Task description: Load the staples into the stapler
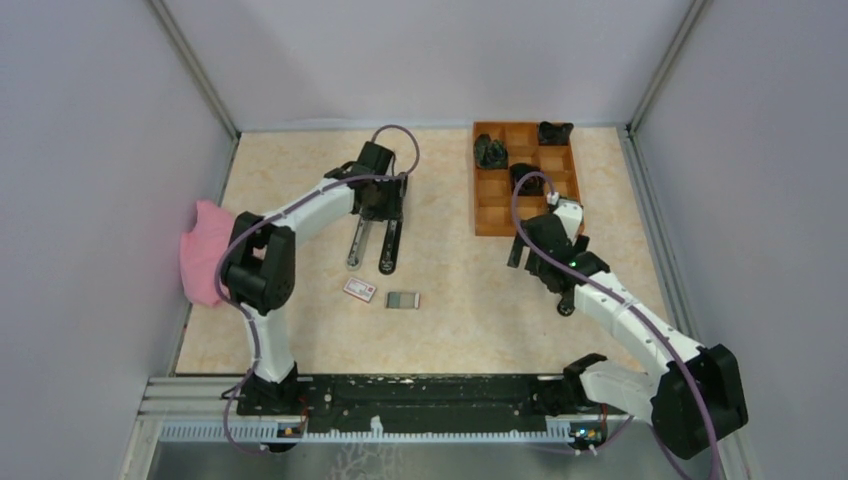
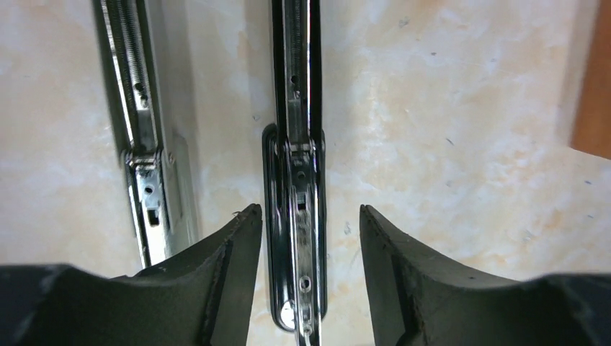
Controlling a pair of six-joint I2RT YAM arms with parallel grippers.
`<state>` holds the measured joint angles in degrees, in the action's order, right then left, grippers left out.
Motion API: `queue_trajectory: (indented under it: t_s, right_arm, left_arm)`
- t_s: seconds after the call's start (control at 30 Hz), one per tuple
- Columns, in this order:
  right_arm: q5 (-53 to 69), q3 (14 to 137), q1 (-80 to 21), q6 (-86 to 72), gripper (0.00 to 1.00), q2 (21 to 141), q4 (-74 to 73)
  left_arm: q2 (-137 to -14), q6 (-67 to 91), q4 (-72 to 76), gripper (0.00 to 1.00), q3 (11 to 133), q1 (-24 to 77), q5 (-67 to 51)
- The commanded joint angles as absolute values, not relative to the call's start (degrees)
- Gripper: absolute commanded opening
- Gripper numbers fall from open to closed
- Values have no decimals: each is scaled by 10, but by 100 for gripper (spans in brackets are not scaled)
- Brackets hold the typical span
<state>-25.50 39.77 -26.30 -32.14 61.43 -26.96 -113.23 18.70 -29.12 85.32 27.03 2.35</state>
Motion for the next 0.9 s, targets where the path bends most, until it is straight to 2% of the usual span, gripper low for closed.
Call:
queue_trajectory:
  t_s: [0.0, 0.2, 0.23, 0.3, 0.33, 0.53, 0.73, 0.87]
  right_arm:
    - [-294, 437, -217, -344, 99, 589, -336]
    - [-290, 433, -139, -354, 99, 577, -363]
    - [-291, 431, -128, -357, 99, 576, -366]
    - [-293, 424, -114, -363, 99, 575, -371]
    - [-292, 420, -109, -367, 99, 575, -372]
    - [-270, 395, -82, -380, 95, 589, -370]
    - [-254, 370, -70, -386, 87, 600, -358]
    - [-245, 358, -69, -390, 74, 607, -350]
  left_arm:
    - [-1033, 203, -274, 60, 827, 273, 14]
    - [-915, 220, -248, 71, 747, 267, 12]
    - [-895, 223, -248, 75, 736, 265, 12]
    - [-852, 228, -242, 96, 712, 261, 12]
    - [-829, 229, -236, 99, 698, 260, 12]
    - [-703, 241, -213, 99, 614, 239, -3]
    - [-617, 260, -185, 99, 536, 189, -92]
    - [-585, 284, -148, 99, 475, 136, -178]
